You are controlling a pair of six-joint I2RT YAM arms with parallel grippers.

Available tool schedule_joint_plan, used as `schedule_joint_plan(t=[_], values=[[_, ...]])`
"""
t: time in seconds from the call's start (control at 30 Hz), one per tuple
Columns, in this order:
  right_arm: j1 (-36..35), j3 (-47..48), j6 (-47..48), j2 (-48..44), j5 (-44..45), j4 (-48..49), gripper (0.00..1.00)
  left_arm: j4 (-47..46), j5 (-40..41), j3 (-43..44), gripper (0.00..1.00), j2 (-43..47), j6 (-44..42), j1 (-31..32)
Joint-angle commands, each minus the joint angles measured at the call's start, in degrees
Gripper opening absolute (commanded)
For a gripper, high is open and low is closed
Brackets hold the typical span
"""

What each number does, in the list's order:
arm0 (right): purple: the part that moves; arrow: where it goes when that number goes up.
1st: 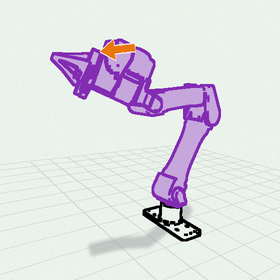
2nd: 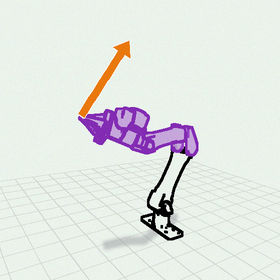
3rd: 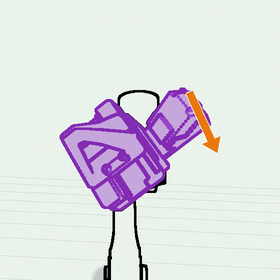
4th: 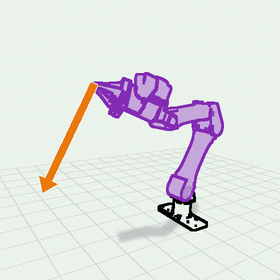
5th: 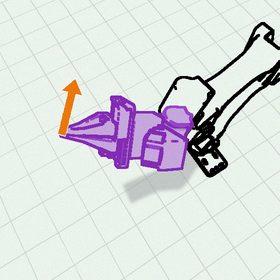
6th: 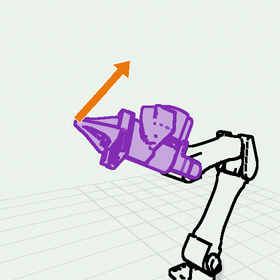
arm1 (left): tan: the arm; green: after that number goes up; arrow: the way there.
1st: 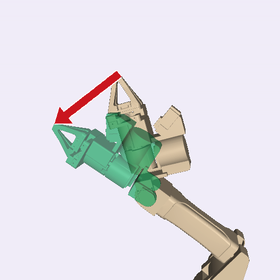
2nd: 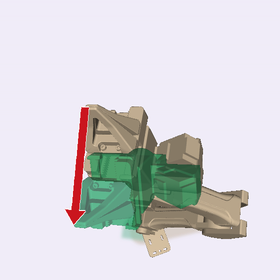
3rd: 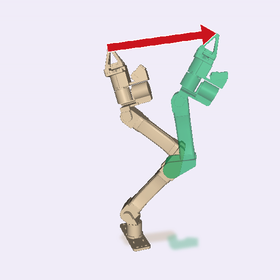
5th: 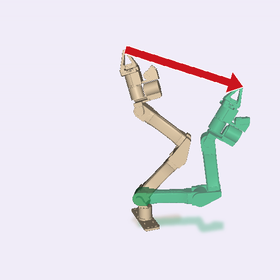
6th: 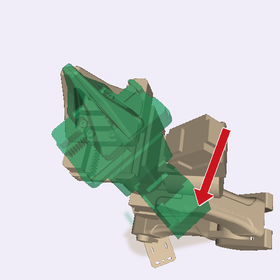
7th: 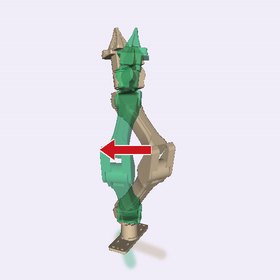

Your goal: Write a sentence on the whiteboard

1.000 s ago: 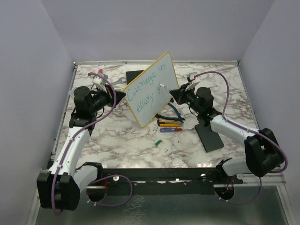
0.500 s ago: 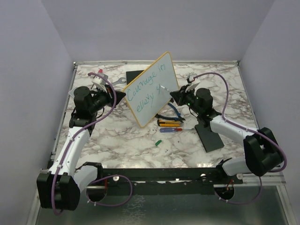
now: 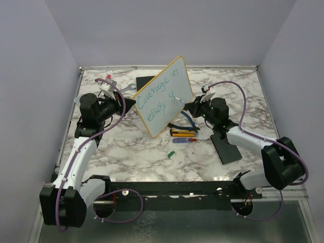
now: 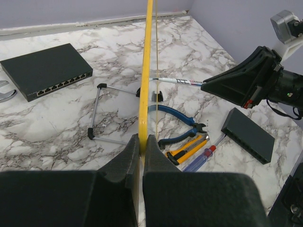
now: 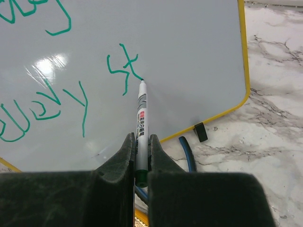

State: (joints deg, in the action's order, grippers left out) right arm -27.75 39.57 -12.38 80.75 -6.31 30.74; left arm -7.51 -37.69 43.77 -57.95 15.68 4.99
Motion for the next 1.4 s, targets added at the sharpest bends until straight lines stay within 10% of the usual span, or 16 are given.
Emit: schedule_joint_plan(t=[0.0,1.37], values=[[-0.03,0.06,0.26,1.48,3.17,-1.75,0.01,-0.58,-0.85,-0.27,0.0,1.0,-0.86,0.32],[0.07,5.85,3.76,2.39,9.22,-2.0,0.01,-0.58,-0.86,-0.26,0.0,0.8,-0.97,0.45]])
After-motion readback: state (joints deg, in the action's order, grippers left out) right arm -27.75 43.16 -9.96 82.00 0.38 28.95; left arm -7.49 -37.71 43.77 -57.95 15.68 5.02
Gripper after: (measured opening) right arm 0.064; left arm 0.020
